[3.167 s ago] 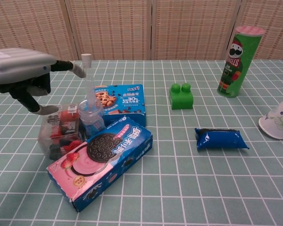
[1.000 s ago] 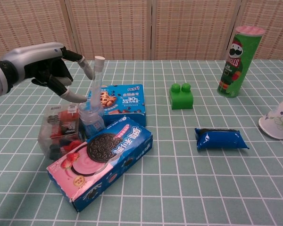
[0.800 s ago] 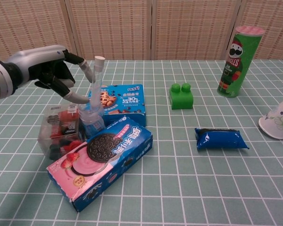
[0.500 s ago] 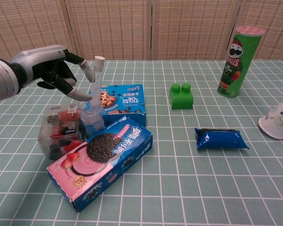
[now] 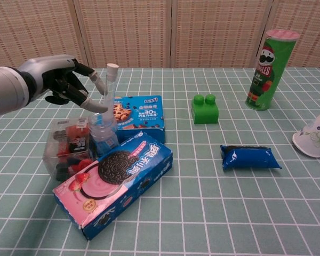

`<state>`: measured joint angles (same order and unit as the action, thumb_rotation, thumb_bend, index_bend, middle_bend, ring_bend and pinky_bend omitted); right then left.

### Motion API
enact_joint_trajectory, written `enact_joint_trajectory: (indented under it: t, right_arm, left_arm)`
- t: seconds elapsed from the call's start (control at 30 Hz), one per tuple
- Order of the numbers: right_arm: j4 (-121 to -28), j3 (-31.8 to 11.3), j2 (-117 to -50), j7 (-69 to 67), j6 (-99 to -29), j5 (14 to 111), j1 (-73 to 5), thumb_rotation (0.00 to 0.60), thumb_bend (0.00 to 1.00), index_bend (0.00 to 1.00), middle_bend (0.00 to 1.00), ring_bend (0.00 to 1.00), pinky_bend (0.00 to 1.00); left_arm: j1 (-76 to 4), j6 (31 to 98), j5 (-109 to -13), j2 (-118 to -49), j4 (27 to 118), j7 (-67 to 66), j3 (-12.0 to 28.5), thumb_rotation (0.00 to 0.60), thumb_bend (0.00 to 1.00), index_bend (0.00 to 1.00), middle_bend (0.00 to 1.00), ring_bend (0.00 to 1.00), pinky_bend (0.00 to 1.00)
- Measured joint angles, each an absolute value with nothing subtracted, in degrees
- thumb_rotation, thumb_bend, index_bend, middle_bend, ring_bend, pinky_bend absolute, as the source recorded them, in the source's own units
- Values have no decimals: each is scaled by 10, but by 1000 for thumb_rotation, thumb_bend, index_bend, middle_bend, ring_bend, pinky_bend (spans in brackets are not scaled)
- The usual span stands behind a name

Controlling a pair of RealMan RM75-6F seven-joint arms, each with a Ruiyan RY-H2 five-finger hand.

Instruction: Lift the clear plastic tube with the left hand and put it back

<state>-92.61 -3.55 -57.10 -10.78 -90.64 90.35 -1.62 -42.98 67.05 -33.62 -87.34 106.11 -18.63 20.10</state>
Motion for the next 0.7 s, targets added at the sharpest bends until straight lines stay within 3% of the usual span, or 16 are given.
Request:
enact_joint_trajectory:
  t: [0.7]
  right_arm:
    - [-925,-36,-568,-114,-909,904,-15,600,265,396,435,330,512]
  left_arm:
    - [-455,656,-274,-878,1070,-185,219,600,118,680,1000,1000,1000]
